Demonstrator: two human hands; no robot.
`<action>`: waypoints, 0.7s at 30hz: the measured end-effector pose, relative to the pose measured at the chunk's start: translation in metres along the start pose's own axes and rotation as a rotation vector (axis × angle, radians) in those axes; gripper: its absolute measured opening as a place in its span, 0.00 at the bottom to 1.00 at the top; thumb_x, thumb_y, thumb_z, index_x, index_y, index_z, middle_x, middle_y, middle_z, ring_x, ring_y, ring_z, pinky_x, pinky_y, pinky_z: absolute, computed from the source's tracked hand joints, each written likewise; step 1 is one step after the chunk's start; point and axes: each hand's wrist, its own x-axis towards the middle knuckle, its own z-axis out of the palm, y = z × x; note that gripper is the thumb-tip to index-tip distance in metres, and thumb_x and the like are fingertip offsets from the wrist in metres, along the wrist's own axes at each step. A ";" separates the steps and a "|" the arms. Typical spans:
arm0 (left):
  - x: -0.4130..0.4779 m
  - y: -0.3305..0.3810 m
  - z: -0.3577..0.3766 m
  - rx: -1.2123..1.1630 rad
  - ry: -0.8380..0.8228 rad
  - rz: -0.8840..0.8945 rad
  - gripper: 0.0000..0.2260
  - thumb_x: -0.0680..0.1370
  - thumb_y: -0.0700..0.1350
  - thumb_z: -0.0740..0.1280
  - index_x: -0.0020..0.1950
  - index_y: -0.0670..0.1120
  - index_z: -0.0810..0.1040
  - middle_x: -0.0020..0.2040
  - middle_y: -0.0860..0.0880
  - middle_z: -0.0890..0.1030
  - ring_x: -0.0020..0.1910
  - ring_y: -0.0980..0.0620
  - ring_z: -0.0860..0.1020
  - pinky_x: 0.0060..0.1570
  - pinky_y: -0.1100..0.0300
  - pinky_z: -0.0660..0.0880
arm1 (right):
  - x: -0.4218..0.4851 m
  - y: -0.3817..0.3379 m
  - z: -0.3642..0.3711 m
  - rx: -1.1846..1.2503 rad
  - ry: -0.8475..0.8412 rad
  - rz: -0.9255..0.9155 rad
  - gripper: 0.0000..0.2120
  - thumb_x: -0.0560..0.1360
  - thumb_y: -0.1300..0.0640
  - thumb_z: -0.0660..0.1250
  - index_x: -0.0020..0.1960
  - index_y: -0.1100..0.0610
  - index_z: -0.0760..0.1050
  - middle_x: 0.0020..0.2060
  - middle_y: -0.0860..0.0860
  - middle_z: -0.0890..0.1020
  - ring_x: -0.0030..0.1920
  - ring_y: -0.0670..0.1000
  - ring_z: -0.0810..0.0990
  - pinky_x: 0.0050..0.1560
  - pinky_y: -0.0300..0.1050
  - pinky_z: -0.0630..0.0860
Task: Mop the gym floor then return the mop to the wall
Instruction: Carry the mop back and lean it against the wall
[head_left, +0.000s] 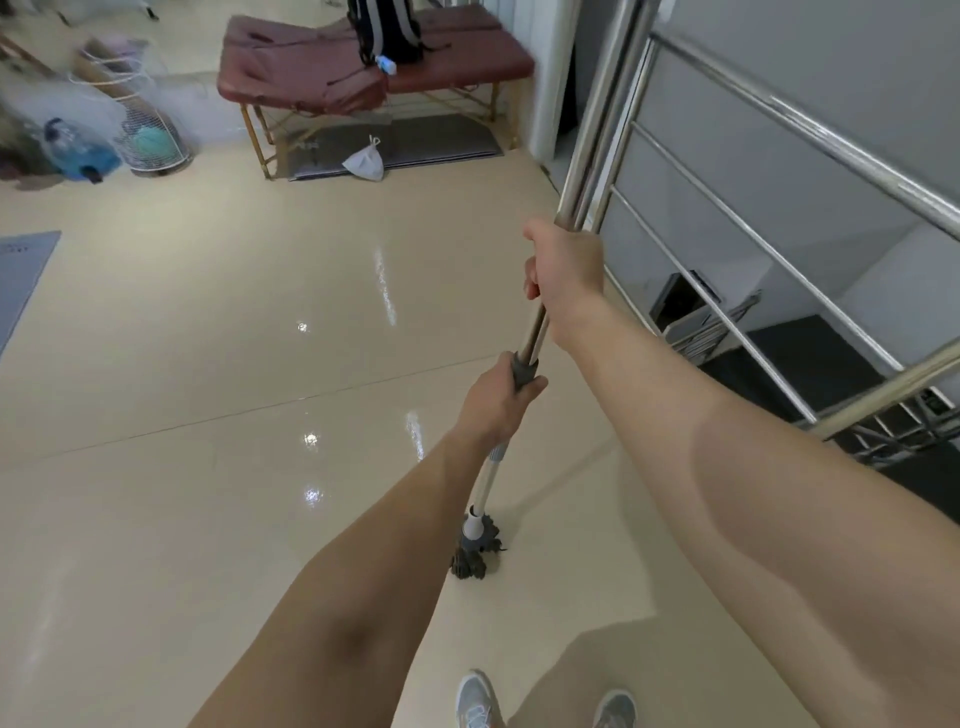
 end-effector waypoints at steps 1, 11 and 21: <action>-0.004 0.011 0.006 0.013 -0.019 0.025 0.12 0.77 0.57 0.65 0.49 0.50 0.67 0.42 0.49 0.78 0.42 0.45 0.78 0.41 0.51 0.73 | -0.002 -0.003 -0.014 0.038 0.022 -0.033 0.12 0.72 0.58 0.67 0.33 0.54 0.67 0.21 0.48 0.69 0.25 0.50 0.67 0.29 0.41 0.67; -0.061 0.155 0.102 0.152 -0.352 0.414 0.26 0.71 0.56 0.59 0.63 0.41 0.67 0.38 0.44 0.83 0.37 0.43 0.81 0.41 0.46 0.77 | -0.043 0.045 -0.194 0.051 0.283 0.051 0.13 0.71 0.53 0.69 0.34 0.55 0.68 0.26 0.54 0.73 0.29 0.52 0.71 0.38 0.49 0.72; -0.151 0.273 0.296 0.158 -0.731 0.677 0.21 0.70 0.60 0.60 0.54 0.46 0.73 0.42 0.52 0.80 0.43 0.49 0.78 0.45 0.51 0.77 | -0.127 0.048 -0.431 0.090 0.792 0.089 0.14 0.73 0.58 0.66 0.32 0.54 0.65 0.25 0.49 0.69 0.27 0.50 0.68 0.35 0.44 0.66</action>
